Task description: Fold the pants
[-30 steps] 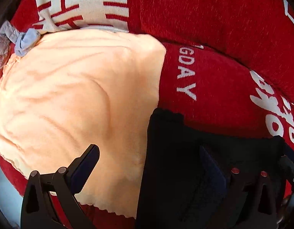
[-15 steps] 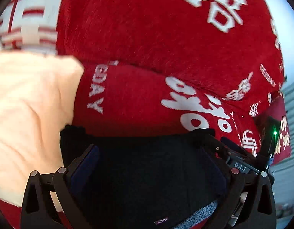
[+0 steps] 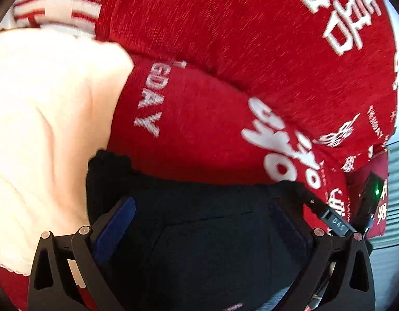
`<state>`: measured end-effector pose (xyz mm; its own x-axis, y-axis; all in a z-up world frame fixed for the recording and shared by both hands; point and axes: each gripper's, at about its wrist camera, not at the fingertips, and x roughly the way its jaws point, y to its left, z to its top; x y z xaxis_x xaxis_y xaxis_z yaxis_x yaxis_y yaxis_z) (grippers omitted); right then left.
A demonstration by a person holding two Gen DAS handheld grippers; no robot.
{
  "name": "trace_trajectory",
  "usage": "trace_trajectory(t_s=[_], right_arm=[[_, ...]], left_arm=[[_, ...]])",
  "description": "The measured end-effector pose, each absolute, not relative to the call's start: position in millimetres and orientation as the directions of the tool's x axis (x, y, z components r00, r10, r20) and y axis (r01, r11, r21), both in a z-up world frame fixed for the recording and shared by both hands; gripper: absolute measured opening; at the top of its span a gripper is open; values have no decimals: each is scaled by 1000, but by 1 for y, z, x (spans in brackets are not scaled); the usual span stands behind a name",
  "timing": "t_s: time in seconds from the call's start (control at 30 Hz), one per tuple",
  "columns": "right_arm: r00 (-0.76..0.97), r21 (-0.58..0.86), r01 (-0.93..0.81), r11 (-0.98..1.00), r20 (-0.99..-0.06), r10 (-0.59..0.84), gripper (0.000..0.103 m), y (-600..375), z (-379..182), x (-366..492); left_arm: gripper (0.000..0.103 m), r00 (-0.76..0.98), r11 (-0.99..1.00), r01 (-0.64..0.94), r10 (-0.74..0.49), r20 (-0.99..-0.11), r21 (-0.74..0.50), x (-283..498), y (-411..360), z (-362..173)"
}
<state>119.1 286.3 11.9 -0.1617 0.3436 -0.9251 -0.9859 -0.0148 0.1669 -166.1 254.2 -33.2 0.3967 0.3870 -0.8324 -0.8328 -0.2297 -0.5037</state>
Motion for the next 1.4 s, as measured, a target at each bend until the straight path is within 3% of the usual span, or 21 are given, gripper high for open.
trace_trajectory(t_s=[0.17, 0.27, 0.43, 0.67, 1.03, 1.17, 1.4], right_arm=[[-187, 203, -979, 24, -937, 296, 103, 287, 2, 128], [-142, 148, -989, -16, -906, 398, 103, 273, 30, 121], [-73, 25, -992, -124, -915, 396, 103, 264, 34, 89], [-110, 42, -983, -180, -914, 391, 103, 207, 27, 96], [-121, 18, -972, -233, -893, 434, 103, 119, 36, 107], [-198, 19, -948, -317, -817, 542, 103, 96, 62, 88], [-278, 49, -896, -442, -838, 469, 103, 82, 41, 58]], left_arm=[[103, 277, -168, -919, 371, -886, -357, -140, 251, -27], [103, 277, -133, -925, 405, -871, -356, -133, 240, -12], [103, 231, -125, -943, 418, -879, -308, -123, 224, -6], [103, 153, -76, -975, 451, -879, -208, -114, 173, -2], [103, 98, -141, -973, 461, -882, -182, -121, 107, -19], [103, 69, -183, -966, 490, -869, -180, -127, 96, -7], [103, -2, -218, -970, 452, -892, -109, -132, 94, -18]])
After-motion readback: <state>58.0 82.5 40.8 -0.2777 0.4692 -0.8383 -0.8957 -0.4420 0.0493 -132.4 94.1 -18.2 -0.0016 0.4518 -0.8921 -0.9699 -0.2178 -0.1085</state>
